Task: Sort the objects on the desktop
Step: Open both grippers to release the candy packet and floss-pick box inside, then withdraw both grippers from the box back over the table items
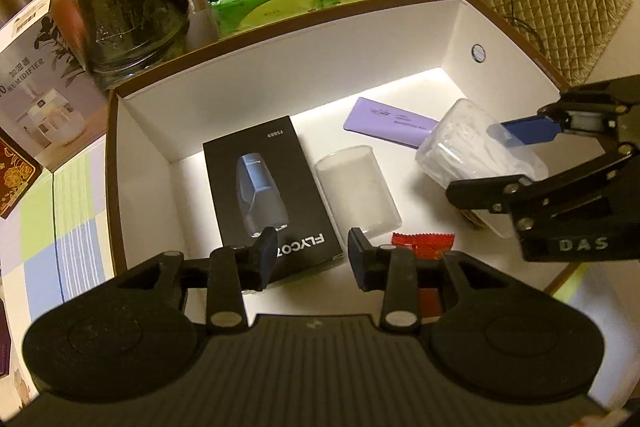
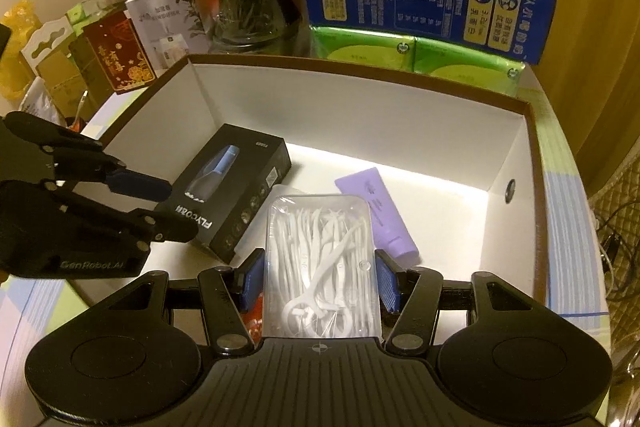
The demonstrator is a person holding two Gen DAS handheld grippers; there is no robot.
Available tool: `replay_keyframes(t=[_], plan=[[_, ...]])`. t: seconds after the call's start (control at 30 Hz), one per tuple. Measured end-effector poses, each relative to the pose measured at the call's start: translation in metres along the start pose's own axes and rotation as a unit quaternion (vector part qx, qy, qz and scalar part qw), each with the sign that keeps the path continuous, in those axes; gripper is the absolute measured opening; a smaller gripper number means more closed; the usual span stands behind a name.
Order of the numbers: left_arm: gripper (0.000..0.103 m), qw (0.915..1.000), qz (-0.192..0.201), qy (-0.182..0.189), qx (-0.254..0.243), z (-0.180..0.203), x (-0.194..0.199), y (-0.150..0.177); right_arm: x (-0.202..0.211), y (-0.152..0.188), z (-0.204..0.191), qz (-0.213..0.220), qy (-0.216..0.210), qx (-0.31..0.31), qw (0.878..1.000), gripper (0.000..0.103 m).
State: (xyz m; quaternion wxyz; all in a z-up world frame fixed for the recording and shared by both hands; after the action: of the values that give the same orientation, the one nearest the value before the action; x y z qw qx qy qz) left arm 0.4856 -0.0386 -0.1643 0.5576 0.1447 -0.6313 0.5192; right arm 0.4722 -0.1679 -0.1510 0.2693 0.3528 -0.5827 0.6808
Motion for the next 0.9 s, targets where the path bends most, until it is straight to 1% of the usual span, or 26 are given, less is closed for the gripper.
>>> replay_keyframes(t=[0.13,0.2,0.33,0.4,0.47,0.57,0.67,0.83,0.9], plan=[[0.034,0.9999,0.000,-0.008,0.011,-0.006,-0.003,-0.002,-0.012,-0.002,0.002,-0.004,0.010,-0.017,1.000,0.054],[0.035,0.9998,0.000,-0.011,0.018,-0.009,-0.004,-0.003,-0.015,-0.005,0.005,0.003,0.010,-0.033,0.999,0.057],[0.040,0.9995,0.003,-0.015,0.026,-0.013,-0.003,-0.004,-0.012,-0.008,0.014,0.011,0.011,-0.050,0.999,0.071],[0.043,0.9995,0.005,-0.017,0.028,-0.014,-0.002,-0.004,-0.006,-0.007,0.015,0.010,0.008,-0.046,0.999,0.074],[0.045,0.9993,0.005,-0.022,0.031,-0.015,0.000,-0.003,-0.002,-0.005,0.016,0.006,0.005,-0.038,0.999,0.082],[0.049,0.9990,0.007,-0.025,0.035,-0.016,0.002,-0.002,0.004,0.000,0.018,0.000,0.003,-0.033,0.999,0.089],[0.052,0.9989,0.009,-0.029,0.036,-0.016,0.005,-0.002,0.009,0.002,0.019,0.002,0.003,-0.035,0.999,0.092],[0.060,0.9985,0.014,-0.037,0.038,-0.013,0.012,0.000,0.017,0.005,0.022,0.005,0.006,-0.040,0.999,0.095],[0.065,0.9981,0.017,-0.043,0.040,-0.011,0.016,0.001,0.020,0.006,0.023,0.005,0.007,-0.043,0.999,0.095]])
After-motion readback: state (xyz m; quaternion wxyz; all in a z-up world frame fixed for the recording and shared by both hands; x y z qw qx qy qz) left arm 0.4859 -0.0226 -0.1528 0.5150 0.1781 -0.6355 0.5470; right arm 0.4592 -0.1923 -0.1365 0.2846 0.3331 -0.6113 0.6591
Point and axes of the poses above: each gripper's, at about its wrist camera, not at the fingertips, and x roughly against the way its jaws point, z to its right, y to its underside, the point moved 10 cm from there along -x, roughly the way its jaws point, and after that the axes turned 14 degrees about y, right-handed, at the moved point
